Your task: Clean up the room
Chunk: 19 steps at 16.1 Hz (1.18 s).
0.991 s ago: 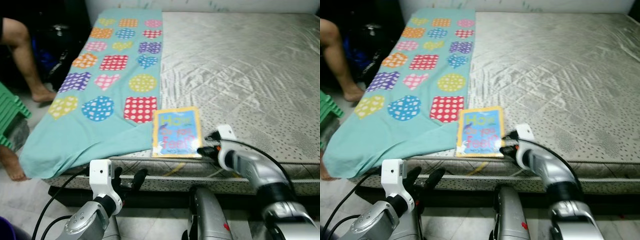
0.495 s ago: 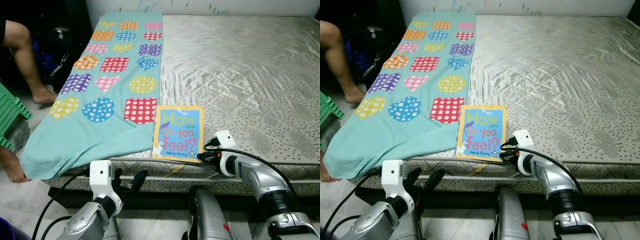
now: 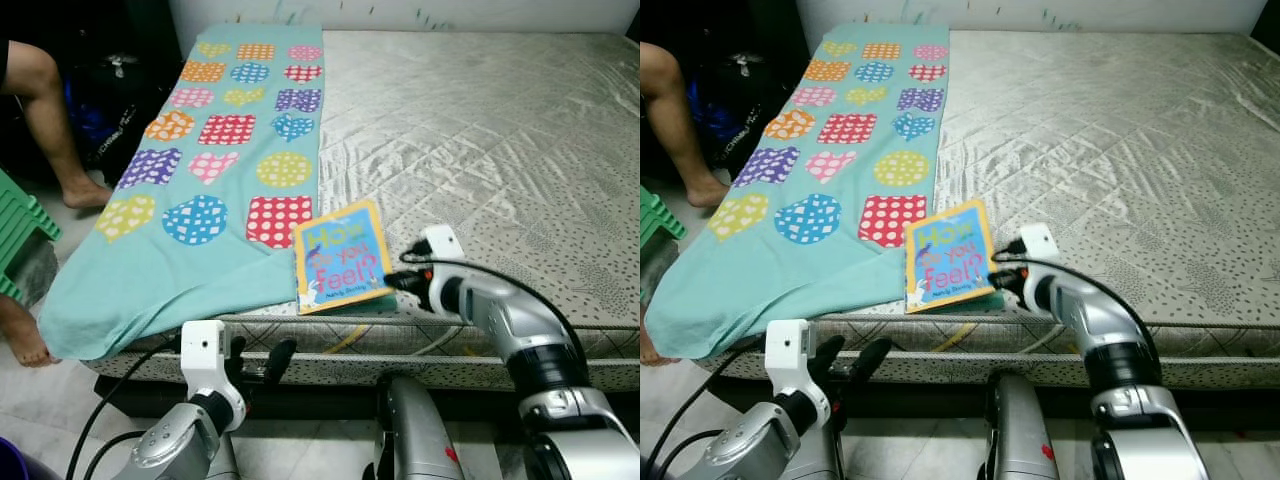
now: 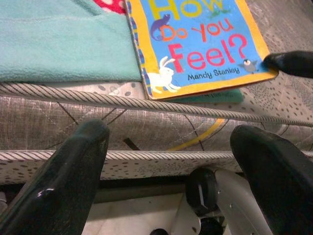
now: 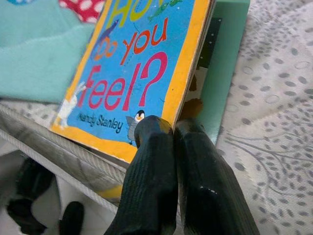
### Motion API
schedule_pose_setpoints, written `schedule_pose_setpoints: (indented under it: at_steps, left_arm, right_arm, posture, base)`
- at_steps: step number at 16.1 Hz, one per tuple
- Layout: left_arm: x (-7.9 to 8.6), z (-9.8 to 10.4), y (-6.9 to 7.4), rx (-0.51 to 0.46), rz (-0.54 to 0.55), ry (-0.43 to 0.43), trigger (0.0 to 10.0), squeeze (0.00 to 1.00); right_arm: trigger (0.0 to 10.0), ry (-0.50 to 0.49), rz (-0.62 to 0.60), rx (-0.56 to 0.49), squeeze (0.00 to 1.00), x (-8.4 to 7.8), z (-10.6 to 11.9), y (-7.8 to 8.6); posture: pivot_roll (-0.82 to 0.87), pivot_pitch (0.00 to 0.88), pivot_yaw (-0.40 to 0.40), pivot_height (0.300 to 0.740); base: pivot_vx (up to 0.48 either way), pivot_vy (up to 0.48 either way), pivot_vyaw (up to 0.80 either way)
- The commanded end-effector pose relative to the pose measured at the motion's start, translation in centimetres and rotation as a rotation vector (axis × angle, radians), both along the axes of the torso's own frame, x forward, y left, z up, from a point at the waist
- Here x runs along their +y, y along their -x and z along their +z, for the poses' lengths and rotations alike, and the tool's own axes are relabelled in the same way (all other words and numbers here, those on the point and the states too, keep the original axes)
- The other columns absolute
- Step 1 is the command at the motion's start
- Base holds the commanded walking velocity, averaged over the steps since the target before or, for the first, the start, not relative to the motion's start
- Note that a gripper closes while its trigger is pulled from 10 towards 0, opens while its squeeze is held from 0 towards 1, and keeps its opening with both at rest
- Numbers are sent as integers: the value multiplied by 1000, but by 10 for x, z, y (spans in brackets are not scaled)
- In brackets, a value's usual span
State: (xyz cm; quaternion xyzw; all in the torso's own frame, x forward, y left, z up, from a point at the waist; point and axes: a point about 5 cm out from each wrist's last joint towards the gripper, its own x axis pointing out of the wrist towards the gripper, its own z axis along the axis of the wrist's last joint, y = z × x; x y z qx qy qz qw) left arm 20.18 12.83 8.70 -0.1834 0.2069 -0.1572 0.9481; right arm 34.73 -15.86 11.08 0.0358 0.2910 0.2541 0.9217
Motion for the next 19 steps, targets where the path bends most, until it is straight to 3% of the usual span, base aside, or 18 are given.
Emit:
schedule_pose_setpoints:
  at_steps: [1, 8, 14, 19]
  left_arm:
    - [0, -2, 0, 6, 2, -13, 10000, 0]
    - [-1, -4, -1, 8, 1, -8, 10000, 0]
    - [-4, -4, -5, -3, 1, -1, 10000, 0]
    - [-4, -4, -6, -1, 4, 0, 10000, 0]
  right_arm:
    - [0, -22, 19, -9, 0, 7, 10, -2]
    - [0, 39, 16, 11, 0, -13, 13, 10]
    - [0, 28, 64, -51, 0, -2, 44, 1]
    - [0, 80, 119, -2, 0, -12, 28, 18]
  posture:
    - [6, 25, -41, 519]
    - [-9, 26, -43, 519]
    - [-29, 16, -55, 519]
    - [-32, 19, -53, 519]
  base:
    - [0, 0, 0]
    - [0, 0, 0]
    - [0, 0, 0]
    - [0, 0, 0]
